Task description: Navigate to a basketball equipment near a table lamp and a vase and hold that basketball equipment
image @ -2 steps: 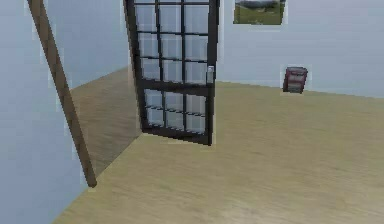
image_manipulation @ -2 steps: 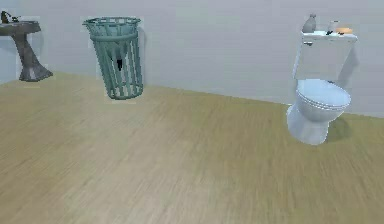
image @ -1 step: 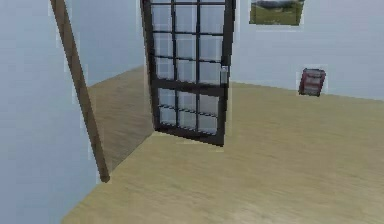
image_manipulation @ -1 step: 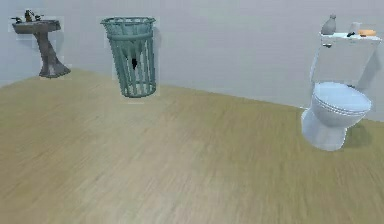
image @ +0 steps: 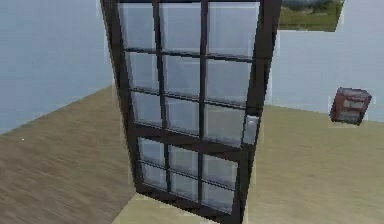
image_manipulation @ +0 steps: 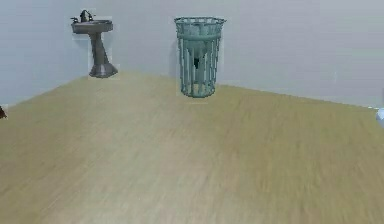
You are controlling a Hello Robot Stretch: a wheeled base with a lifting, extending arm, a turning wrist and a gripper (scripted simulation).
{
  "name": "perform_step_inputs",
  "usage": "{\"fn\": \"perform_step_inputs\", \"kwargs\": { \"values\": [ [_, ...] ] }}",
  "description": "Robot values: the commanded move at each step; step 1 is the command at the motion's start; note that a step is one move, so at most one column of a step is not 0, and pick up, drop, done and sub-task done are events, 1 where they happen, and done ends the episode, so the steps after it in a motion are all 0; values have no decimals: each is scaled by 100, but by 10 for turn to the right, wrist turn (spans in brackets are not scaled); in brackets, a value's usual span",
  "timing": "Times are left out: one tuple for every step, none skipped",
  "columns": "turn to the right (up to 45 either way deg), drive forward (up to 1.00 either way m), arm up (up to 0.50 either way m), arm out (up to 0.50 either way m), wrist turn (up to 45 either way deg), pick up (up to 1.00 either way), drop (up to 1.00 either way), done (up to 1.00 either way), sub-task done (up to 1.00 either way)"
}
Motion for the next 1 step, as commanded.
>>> {"fn": "perform_step_inputs", "kwargs": {
  "values": [
    [0, 55, 0, 0, 0, 0, 0, 0, 0]
  ]
}}
